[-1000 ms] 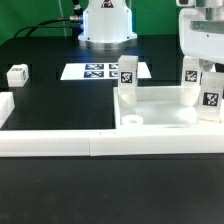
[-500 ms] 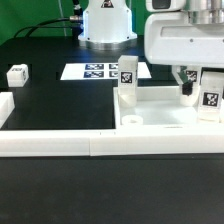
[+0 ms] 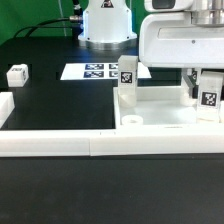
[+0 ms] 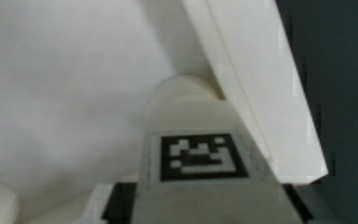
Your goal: Assemble square table
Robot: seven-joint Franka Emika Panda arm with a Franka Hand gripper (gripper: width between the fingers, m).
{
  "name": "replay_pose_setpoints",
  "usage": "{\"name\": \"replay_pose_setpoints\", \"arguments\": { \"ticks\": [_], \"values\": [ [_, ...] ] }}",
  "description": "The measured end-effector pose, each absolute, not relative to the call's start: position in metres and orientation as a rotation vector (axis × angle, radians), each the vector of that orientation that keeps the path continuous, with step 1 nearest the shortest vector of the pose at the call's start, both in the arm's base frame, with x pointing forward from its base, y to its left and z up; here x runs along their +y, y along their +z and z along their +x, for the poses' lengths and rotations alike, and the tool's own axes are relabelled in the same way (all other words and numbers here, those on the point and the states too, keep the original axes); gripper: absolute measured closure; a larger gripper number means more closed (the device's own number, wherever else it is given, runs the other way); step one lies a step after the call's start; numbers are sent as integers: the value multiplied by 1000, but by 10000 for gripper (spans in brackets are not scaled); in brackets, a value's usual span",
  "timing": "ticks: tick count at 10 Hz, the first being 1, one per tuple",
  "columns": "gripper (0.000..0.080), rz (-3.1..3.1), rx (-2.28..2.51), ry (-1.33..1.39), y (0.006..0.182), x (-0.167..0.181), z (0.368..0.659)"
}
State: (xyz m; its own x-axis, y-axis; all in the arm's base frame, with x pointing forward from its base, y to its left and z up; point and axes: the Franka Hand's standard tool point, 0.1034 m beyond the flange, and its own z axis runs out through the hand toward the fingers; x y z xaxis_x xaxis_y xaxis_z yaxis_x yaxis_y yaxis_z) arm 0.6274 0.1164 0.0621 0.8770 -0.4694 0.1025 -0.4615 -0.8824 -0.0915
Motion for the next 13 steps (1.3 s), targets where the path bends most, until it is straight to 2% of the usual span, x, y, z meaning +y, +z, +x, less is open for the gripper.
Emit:
{"name": "replay_pose_setpoints", "arguments": {
  "ticks": [3,5,7,11,13],
  "values": [
    [517,-2863,1079,-174,62,115,628],
    [517,-2579,1651,-116,62,115,624],
    [517,-2021,2184,-29,60,116,626],
    [515,-1997,2184,-28,60,114,626],
    [199,-2463,1607,-186,63,120,637]
  ]
}}
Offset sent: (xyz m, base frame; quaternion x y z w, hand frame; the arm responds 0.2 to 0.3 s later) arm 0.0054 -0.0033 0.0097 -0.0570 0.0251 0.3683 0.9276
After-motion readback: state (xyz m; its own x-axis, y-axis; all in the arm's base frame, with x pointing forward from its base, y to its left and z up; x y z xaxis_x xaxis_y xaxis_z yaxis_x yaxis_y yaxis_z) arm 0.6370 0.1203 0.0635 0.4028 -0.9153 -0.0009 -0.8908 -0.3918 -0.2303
